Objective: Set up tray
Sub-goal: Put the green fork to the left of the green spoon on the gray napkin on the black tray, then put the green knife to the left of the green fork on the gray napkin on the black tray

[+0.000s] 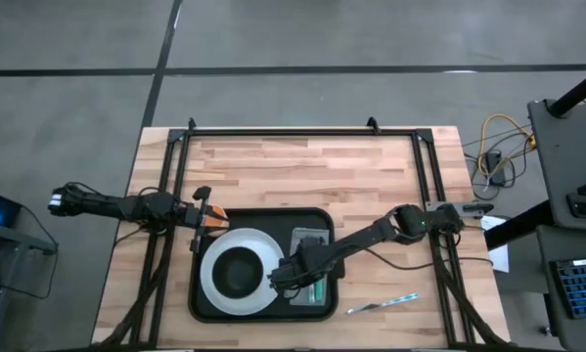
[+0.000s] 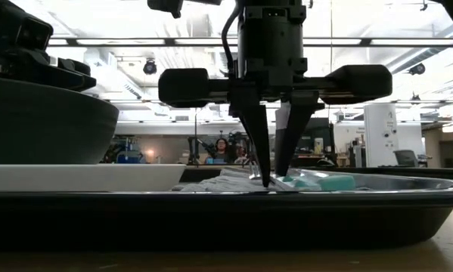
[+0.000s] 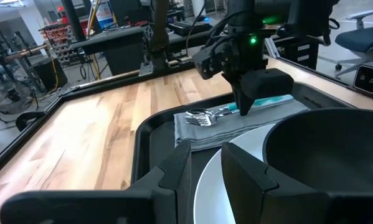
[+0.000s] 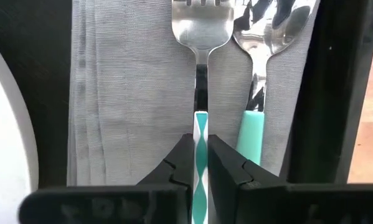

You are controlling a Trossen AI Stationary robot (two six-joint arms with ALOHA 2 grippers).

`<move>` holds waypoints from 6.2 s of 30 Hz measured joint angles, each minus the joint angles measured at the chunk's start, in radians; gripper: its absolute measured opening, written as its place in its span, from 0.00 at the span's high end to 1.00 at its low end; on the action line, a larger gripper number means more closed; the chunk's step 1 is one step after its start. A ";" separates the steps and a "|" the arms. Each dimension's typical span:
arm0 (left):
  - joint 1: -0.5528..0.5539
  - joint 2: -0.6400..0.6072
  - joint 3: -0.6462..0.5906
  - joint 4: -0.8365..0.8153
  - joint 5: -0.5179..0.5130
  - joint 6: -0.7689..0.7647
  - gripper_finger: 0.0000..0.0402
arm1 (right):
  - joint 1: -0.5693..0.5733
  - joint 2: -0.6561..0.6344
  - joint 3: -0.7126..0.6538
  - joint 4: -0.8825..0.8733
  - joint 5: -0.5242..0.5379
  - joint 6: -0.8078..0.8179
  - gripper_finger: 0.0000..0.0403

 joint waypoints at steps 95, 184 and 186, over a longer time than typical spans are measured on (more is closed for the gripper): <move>0.000 0.020 0.000 0.000 0.000 0.000 0.82 | 0.369 -0.869 -0.997 0.360 0.026 -1.101 0.65; 0.000 0.026 0.000 0.000 0.000 0.000 0.82 | 0.567 -0.802 -1.119 0.485 -0.015 -0.537 0.94; 0.000 0.026 0.000 0.001 0.000 0.000 0.82 | 0.555 -0.802 -1.111 0.486 -0.010 -0.490 0.94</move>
